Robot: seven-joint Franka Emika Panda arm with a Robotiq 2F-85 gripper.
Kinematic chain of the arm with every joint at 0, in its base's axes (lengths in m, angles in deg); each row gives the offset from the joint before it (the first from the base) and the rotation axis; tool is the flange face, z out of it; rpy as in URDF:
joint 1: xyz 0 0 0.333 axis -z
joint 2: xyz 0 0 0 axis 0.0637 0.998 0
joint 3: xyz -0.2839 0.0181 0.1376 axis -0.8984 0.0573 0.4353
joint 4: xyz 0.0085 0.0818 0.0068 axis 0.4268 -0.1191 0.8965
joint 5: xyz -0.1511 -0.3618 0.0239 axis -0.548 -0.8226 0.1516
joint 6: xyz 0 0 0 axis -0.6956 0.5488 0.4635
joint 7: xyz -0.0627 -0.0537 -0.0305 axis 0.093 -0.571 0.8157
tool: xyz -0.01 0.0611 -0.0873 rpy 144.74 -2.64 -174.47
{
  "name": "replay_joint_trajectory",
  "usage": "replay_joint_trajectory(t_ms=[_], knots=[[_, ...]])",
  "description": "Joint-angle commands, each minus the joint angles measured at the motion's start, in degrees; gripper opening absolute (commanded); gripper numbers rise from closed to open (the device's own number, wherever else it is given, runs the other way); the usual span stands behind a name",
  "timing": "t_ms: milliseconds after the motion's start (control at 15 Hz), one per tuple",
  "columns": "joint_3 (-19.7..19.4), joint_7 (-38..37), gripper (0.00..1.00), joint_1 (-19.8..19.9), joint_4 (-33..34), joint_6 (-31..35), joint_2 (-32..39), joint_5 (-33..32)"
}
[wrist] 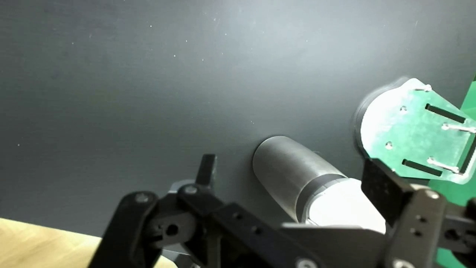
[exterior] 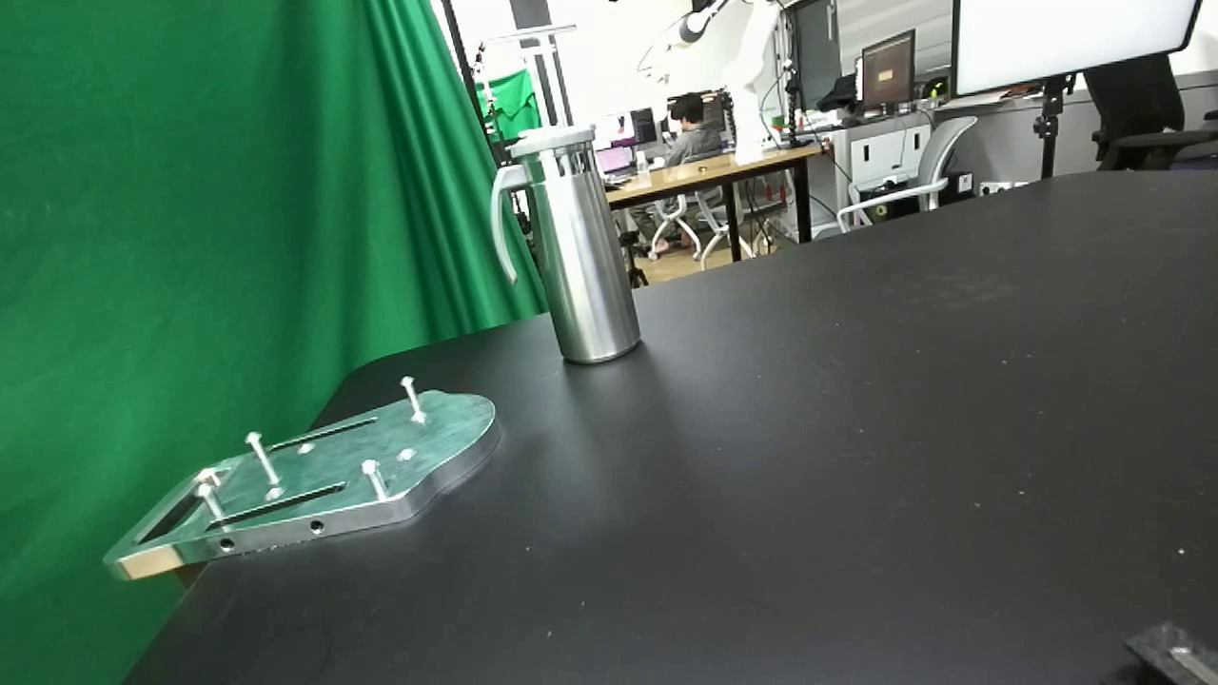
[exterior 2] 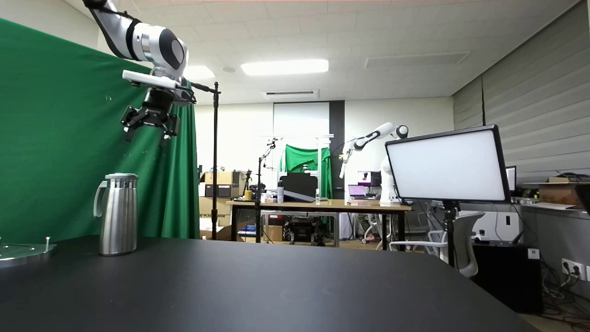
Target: Press the button on the lid to open the drinking hole of the bottle
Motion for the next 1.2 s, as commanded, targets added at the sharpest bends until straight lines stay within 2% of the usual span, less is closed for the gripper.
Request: replay_joint_trajectory(t_ms=[0, 67, 133, 333, 733, 867, 1133], knots=[[0.43, 0.55, 0.75, -2.13, 7.59, -1.90, 4.67, -3.70], [0.40, 0.80, 0.75, -2.88, 8.54, -1.57, 5.38, -4.94], [0.50, 1.10, 0.69, -3.45, 9.56, -1.68, 6.11, -5.64], [1.08, 1.98, 0.45, -5.08, 12.74, -2.13, 8.19, -6.61], [1.37, 4.24, 0.05, -7.35, 15.99, 0.11, 10.80, -6.58], [1.41, 4.99, 0.00, -7.70, 16.64, 1.00, 11.66, -6.31], [1.60, 6.41, 0.00, -8.62, 17.66, 2.20, 13.12, -6.38]])
